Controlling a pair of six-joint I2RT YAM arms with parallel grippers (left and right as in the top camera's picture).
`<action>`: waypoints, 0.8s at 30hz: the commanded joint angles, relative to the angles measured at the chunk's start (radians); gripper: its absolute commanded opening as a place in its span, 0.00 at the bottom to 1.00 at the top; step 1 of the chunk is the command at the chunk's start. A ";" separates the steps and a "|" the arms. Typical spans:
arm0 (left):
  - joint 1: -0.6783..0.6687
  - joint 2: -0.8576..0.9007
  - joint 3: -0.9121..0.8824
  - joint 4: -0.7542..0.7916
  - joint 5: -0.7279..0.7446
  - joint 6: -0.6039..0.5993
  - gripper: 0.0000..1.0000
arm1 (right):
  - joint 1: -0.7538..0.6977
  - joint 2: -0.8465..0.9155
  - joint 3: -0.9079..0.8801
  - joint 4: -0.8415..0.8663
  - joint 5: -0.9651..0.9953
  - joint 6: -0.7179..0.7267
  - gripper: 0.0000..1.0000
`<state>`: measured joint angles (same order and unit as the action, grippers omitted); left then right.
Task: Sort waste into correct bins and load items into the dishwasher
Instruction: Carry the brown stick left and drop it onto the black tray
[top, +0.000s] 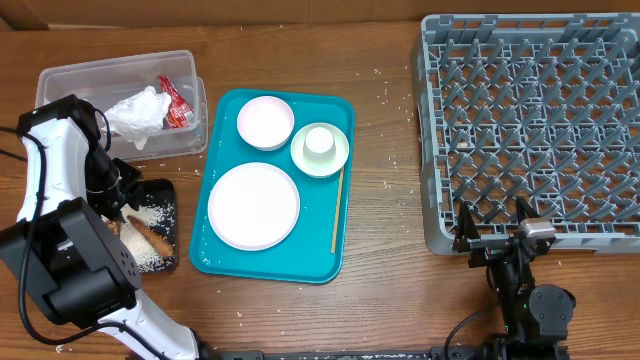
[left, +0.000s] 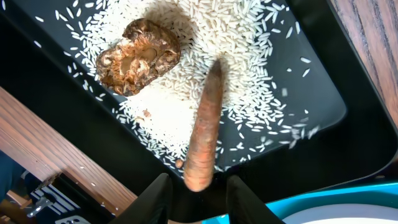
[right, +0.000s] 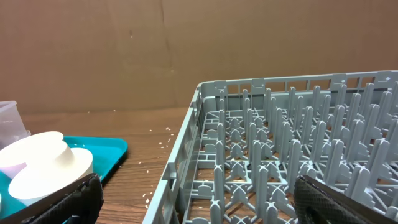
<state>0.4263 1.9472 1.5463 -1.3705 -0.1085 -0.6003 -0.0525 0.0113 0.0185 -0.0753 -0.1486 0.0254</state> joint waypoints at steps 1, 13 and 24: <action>-0.002 0.000 0.002 -0.018 0.004 0.003 0.32 | -0.006 -0.001 -0.010 0.005 0.009 -0.003 1.00; -0.063 -0.309 0.046 0.025 0.148 0.156 0.32 | -0.006 -0.001 -0.010 0.005 0.009 -0.003 1.00; -0.409 -0.513 0.045 0.172 0.132 0.234 1.00 | -0.006 -0.001 -0.010 0.005 0.009 -0.003 1.00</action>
<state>0.0803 1.4155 1.5898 -1.2133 0.0311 -0.3935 -0.0528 0.0113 0.0185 -0.0750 -0.1490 0.0261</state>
